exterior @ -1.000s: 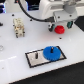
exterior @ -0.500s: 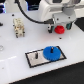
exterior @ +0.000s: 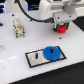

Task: Insert the blue gear onto the right peg, followed by the red gear

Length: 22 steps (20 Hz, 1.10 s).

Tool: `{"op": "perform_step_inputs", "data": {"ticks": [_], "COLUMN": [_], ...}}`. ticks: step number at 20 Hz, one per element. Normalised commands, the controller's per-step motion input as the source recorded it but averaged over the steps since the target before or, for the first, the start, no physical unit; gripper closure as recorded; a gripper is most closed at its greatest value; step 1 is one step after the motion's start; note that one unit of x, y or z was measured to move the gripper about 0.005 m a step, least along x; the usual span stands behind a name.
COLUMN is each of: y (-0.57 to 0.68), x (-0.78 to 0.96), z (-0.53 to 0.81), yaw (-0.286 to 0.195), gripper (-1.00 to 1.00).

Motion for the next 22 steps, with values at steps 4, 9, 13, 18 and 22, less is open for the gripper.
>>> {"op": "perform_step_inputs", "data": {"ticks": [4, 9, 13, 18, 22], "y": [-0.03, -0.09, -0.17, -0.23, -0.25], "x": [0.51, 0.59, 0.6, 0.62, 0.63], "z": [0.53, 0.51, 0.51, 0.46, 0.41], "yaw": [0.0, 0.0, 0.0, 0.0, 0.0], "gripper": [1.0, 1.0, 1.0, 1.0, 1.0]}}
